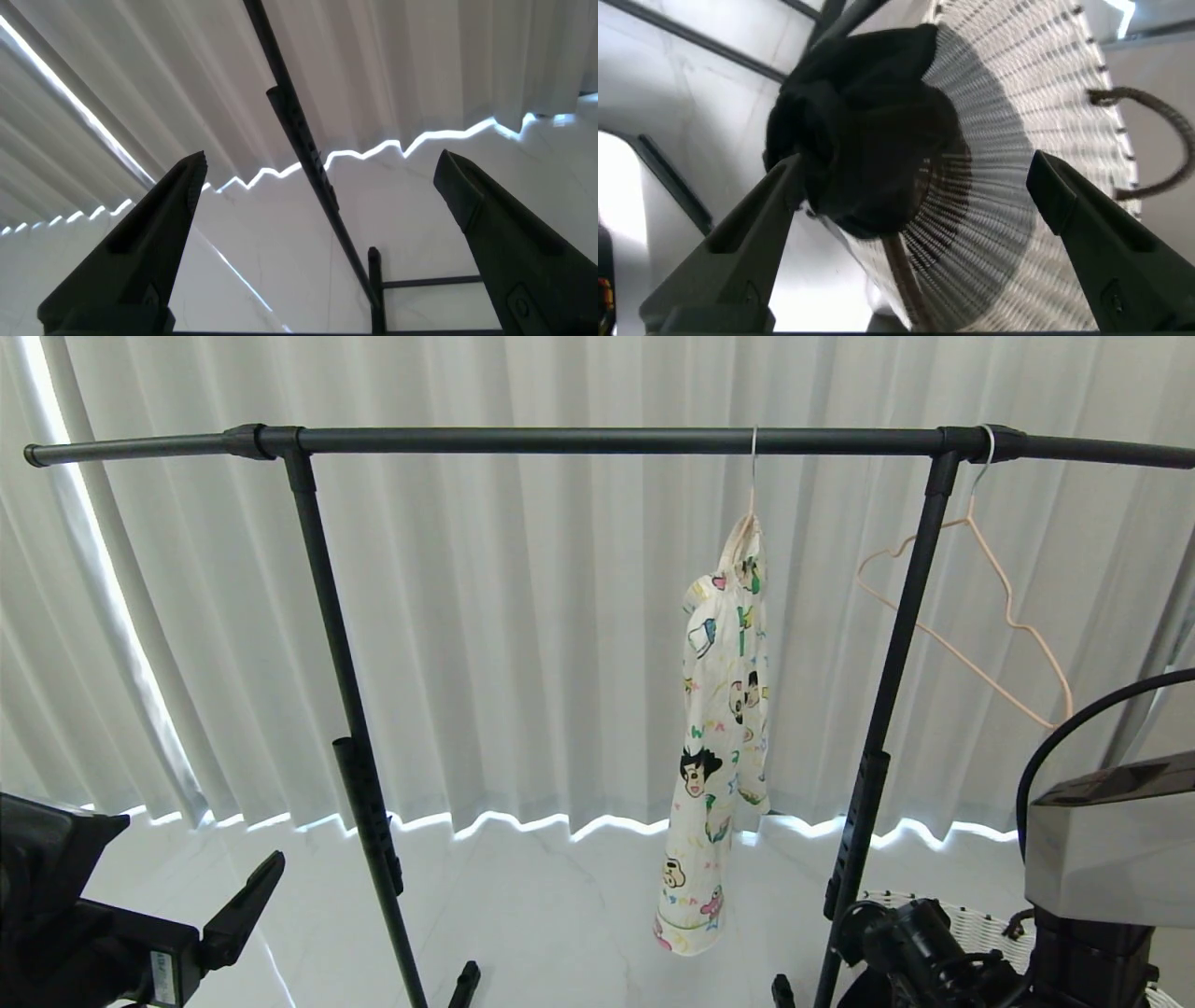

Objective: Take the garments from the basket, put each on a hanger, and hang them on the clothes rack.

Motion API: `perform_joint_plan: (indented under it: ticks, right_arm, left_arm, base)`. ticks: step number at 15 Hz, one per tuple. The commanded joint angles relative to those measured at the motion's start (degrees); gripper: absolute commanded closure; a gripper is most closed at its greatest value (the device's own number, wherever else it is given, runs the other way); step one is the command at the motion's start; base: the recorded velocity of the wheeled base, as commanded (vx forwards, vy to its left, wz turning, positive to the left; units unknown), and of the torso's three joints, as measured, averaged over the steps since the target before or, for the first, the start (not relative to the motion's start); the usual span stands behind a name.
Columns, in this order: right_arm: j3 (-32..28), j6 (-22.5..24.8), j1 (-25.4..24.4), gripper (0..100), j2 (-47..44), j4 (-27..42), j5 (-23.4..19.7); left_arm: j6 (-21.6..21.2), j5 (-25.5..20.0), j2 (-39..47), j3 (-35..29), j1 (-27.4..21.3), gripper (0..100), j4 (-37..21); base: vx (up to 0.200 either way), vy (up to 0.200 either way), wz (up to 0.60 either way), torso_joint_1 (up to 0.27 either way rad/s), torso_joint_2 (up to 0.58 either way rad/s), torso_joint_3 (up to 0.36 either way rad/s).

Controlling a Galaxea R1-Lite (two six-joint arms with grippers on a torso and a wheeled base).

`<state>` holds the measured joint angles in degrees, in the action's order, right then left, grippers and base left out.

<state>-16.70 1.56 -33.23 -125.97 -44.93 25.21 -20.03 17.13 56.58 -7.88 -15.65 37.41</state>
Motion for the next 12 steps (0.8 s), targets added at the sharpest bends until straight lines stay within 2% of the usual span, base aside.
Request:
perform_joint_plan:
  ticks: [1,5,7,8,12]
  right_arm:
    - [0.09,0.02,0.36,0,-2.18,-0.07,-0.07]
    - [-0.44,0.02,2.73,0,-3.15,-0.42,0.01]
    - [-0.09,0.02,3.7,0,-4.64,-4.81,0.1]
    - [0.53,0.02,3.79,100,-5.87,-7.45,0.19]
    - [1.23,0.02,3.79,100,-6.66,-10.0,0.19]
  left_arm:
    - [-0.01,0.01,0.03,-0.04,0.01,0,0.03]
    - [-0.01,0.01,0.38,0.14,-1.66,0,0.03]
    - [0.08,0.01,0.73,0.23,-2.36,0,0.03]
    - [0.08,0.01,1.08,0.14,-2.63,0,0.03]
    - [0.08,0.1,0.9,0.14,-2.63,0,0.03]
  base:
    - [0.0,0.0,0.0,0.0,0.0,0.0]
    - [0.0,0.0,0.0,0.0,0.0,0.0]
    - [0.0,0.0,0.0,0.0,0.0,0.0]
    - [0.0,0.0,0.0,0.0,0.0,0.0]
    - [0.0,0.0,0.0,0.0,0.0,0.0]
